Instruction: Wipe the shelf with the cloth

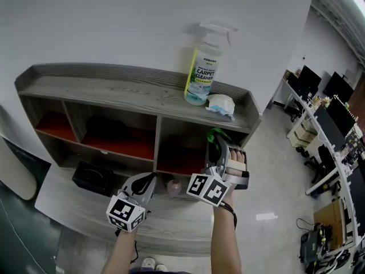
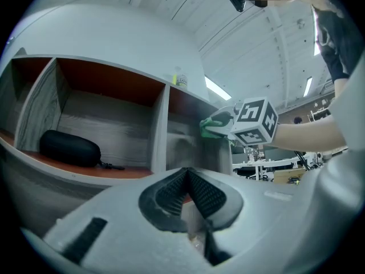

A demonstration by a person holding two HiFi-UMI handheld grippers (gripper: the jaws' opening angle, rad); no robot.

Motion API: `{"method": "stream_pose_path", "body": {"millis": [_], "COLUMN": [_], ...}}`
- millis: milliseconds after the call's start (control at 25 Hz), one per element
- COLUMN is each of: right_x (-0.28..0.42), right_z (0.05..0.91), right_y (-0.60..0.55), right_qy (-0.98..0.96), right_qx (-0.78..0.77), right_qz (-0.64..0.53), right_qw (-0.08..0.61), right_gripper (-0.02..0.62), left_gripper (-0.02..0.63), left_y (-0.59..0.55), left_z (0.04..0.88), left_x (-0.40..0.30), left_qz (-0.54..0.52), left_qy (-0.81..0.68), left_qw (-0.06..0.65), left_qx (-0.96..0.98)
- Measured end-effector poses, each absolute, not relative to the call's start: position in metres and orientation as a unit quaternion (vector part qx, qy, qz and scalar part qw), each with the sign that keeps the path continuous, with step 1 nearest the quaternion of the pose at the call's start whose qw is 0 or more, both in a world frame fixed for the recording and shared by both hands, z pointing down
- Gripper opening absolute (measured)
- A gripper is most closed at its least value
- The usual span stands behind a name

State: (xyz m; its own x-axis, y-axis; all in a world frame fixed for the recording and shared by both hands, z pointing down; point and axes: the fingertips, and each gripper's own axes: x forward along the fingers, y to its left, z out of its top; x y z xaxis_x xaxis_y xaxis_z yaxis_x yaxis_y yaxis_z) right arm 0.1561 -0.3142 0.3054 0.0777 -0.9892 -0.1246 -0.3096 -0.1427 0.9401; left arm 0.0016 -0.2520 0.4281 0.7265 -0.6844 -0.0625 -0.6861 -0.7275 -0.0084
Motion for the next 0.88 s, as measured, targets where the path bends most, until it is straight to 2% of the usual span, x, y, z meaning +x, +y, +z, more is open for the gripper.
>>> {"method": "stream_pose_path", "body": {"millis": [360, 880], "right_x": [0.169, 0.175], "right_z": [0.321, 0.397], "right_y": [-0.322, -0.318], "right_qy": [-0.515, -0.556], "right_qx": [0.612, 0.599], "right_qz": [-0.422, -0.358], "right_qw": [0.426, 0.452], "right_gripper": [0.098, 0.098], "left_gripper": [-0.002, -0.002], "left_y": [-0.251, -0.249], "left_z": [0.429, 0.433], "left_x": [0.001, 0.000], "left_qz": [0.028, 0.026], "left_qy": [0.367, 0.367], "left_qw": [0.013, 0.010], "left_qx": [-0.930, -0.930]}}
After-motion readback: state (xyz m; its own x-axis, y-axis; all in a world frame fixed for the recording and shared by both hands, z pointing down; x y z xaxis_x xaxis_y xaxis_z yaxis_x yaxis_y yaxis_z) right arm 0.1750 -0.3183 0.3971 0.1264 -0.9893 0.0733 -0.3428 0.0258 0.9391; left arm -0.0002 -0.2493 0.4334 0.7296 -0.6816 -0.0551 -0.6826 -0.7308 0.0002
